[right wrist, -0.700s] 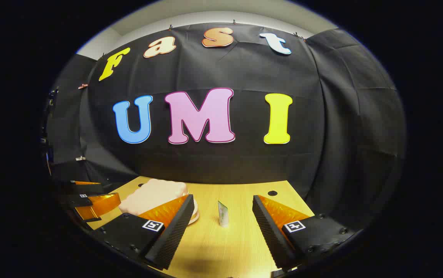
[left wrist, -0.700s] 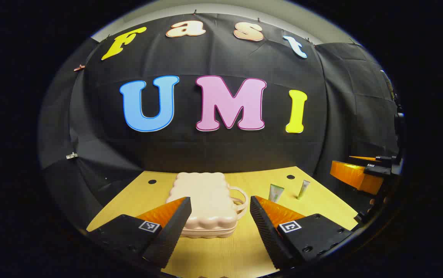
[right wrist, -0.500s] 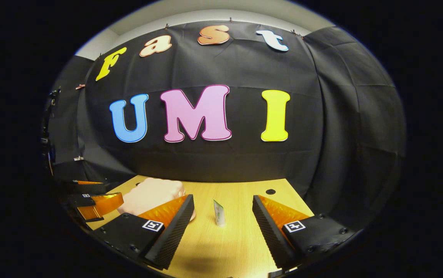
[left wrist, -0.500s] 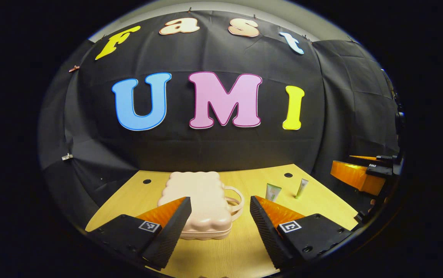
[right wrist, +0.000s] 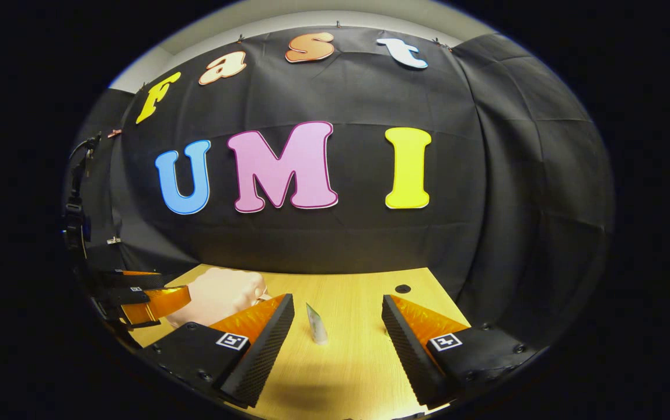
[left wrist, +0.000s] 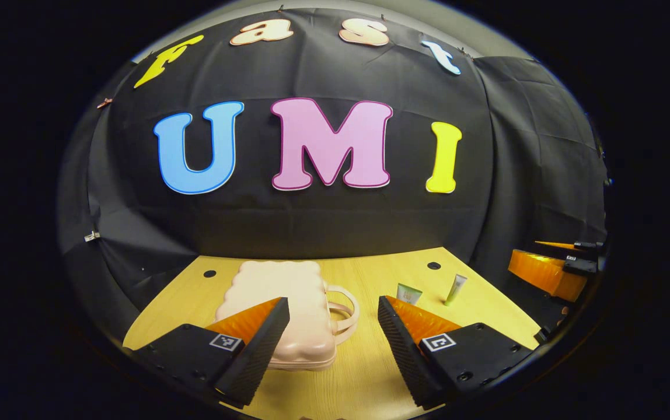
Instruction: First open the suitcase, pack the skin care products into it, and then close the suitcase.
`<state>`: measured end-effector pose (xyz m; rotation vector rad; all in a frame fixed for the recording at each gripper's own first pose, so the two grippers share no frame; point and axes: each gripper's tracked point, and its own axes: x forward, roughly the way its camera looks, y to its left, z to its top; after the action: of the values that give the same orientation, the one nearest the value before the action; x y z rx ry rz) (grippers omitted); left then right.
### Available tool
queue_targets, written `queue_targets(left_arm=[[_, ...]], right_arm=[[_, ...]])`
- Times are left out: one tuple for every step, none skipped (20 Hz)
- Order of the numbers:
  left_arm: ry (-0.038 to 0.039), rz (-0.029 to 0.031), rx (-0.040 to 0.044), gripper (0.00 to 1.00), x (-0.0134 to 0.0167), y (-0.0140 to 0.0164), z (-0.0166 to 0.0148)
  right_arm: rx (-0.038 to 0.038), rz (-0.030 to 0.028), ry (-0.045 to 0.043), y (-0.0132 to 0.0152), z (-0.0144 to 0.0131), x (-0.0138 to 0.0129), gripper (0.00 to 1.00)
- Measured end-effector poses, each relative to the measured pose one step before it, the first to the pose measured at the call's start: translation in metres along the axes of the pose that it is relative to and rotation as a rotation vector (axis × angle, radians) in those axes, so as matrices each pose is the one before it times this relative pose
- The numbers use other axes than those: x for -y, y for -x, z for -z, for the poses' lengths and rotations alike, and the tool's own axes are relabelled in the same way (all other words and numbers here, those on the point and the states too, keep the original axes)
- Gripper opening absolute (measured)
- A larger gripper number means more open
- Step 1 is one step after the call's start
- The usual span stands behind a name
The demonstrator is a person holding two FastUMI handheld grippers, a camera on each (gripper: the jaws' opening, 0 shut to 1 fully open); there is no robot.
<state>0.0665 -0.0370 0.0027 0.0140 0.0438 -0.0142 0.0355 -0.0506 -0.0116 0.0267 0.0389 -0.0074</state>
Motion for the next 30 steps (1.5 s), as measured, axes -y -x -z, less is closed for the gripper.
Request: queue_targets(left_arm=[[-0.00482, 0.00114, -0.00239, 0.96, 0.00271, -0.00497, 0.0012], [-0.00395, 0.00318, -0.00369, 0.96, 0.00379, -0.00588, -0.00045], [-0.00302, 0.00864, -0.00123, 0.96, 0.00422, -0.00684, 0.00053], [-0.00305, 0.01122, -0.00524, 0.96, 0.00614, -0.00817, 0.00017], [-0.00322, 0.0139, -0.0076, 0.96, 0.00604, -0.00905, 0.00225], [-0.00398, 0.01367, -0.00895, 0.96, 0.0055, -0.00991, 0.00044], [-0.00413, 0.01592, -0.01082, 0.96, 0.0054, -0.0117, 0.00227], [-0.00151, 0.01553, -0.01594, 0.96, 0.0063, -0.01367, 0.00263], [0.00097, 0.0121, -0.01701, 0.96, 0.00419, -0.01603, 0.00519], [0.00471, 0.00852, -0.02187, 0.96, 0.00311, -0.01448, 0.0048], [0.00617, 0.00674, -0.02999, 0.95, 0.00149, -0.01501, 0.00822], [0.00465, -0.00341, -0.03147, 0.95, 0.00013, -0.01529, 0.00632], [0.00446, -0.0015, -0.02433, 0.95, -0.00055, -0.01527, 0.00734], [0.00326, -0.00723, -0.0267, 0.95, -0.00137, -0.01452, 0.0056], [0.00206, -0.00513, -0.02575, 0.95, -0.00023, -0.01659, 0.00548], [-0.00204, 0.00181, -0.02795, 0.95, -0.00021, -0.01291, 0.00549], [-0.00481, 0.01143, -0.02529, 0.95, 0.00152, -0.01276, 0.0066], [-0.00877, 0.01985, -0.02134, 0.95, 0.00389, -0.0106, 0.00511], [-0.00685, -0.00002, -0.0153, 0.95, 0.00001, -0.00881, 0.00297], [-0.00034, -0.01774, -0.01507, 0.94, -0.003, -0.00764, 0.00259], [0.00371, -0.00805, -0.01538, 0.9, -0.00112, -0.007, 0.00398], [-0.001, -0.01185, -0.01869, 0.89, 0.00034, -0.00761, 0.00534], [-0.0046, -0.0241, -0.01906, 0.88, -0.00284, -0.00677, 0.00446], [0.00073, -0.01505, -0.01604, 0.88, -0.00079, -0.00688, 0.00428], [0.00283, -0.01203, -0.01457, 0.79, -0.00031, -0.00668, 0.00272], [-0.00158, -0.02154, -0.01209, 0.75, -0.00277, -0.00454, 0.00322], [-0.00405, -0.02399, -0.00809, 0.73, -0.00448, -0.00551, 0.00151], [-0.00624, -0.02625, -0.00236, 0.72, -0.00424, -0.00449, 0.00184], [-0.00203, -0.01333, -0.00769, 0.64, -0.00279, -0.00571, 0.0024], [0.01155, -0.0023, -0.02679, 0.59, 0.00085, -0.00534, 0.00701]], right_arm=[[0.0004, -0.00159, -0.0011, -0.00279, -0.00004, 0.00366, 0.96], [0.00278, -0.00064, 0.00152, -0.00231, -0.00099, 0.00346, 0.96], [0.00009, -0.00002, 0.00305, -0.00172, 0.00086, 0.0031, 0.96], [-0.00159, -0.00245, 0.00179, -0.00246, 0.00036, 0.00249, 0.96], [-0.00017, -0.00397, 0.00012, -0.00171, 0.00016, 0.00231, 0.96], [0.00082, -0.00331, -0.00045, -0.00165, -0.00096, 0.00199, 0.96], [-0.00033, -0.00277, -0.00043, -0.00213, -0.00012, 0.00253, 0.96], [-0.00149, -0.00247, 0.00013, -0.00186, 0.00089, 0.00293, 0.96], [-0.00219, -0.00139, 0.00104, -0.00239, 0.00231, 0.00309, 0.96], [-0.00431, -0.00136, 0.00308, -0.00242, 0.00155, 0.0039, 0.96], [-0.00544, -0.00117, 0.00785, -0.00177, 0.0022, 0.00281, 0.96], [-0.00561, -0.00042, 0.00982, -0.00209, 0.0024, 0.00361, 0.96], [-0.00446, -0.00037, 0.00812, -0.00148, 0.00251, 0.00343, 0.96], [-0.00772, -0.0016, 0.00419, -0.00173, 0.00453, 0.00318, 0.96], [-0.01441, -0.00472, 0.00018, -0.00261, 0.00536, 0.0019, 0.96], [-0.01775, -0.00565, -0.00461, -0.0014, 0.00577, 0.00126, 0.96], [-0.02287, -0.00296, -0.00481, -0.00156, 0.00716, 0.00167, 0.96], [-0.02888, 0.00019, -0.00803, -0.00081, 0.00838, 0.00204, 0.96], [-0.02672, -0.00222, -0.01196, -0.00004, 0.00717, 0.00121, 0.96], [-0.01361, -0.00321, -0.01317, 0.00002, 0.00296, 0.0004, 0.96], [-0.0053, 0.00021, -0.00579, -0.00146, 0.00208, 0.00157, 0.96], [-0.00452, 0.00061, 0.00127, -0.00073, 0.00197, 0.00243, 0.96], [-0.00372, 0.00068, 0.00364, -0.00098, 0.00092, 0.00179, 0.96], [-0.00192, 0.00087, 0.0033, -0.00108, 0.0005, 0.00246, 0.97], [-0.00358, 0.00145, 0.00113, -0.00178, 0.00122, 0.00253, 0.97], [-0.00659, 0.00091, -0.00498, -0.0012, 0.00141, 0.0022, 0.97], [-0.00769, 0.00128, -0.00929, -0.0024, 0.00264, 0.00124, 0.97], [-0.00324, -0.00072, -0.00725, -0.00206, 0.00057, 0.00031, 0.96], [-0.00255, 0.00065, -0.00111, -0.00072, 0.00058, 0.00011, 0.96], [-0.00187, -0.00188, 0.00318, -0.00049, 0.00107, -0.00081, 0.96]])
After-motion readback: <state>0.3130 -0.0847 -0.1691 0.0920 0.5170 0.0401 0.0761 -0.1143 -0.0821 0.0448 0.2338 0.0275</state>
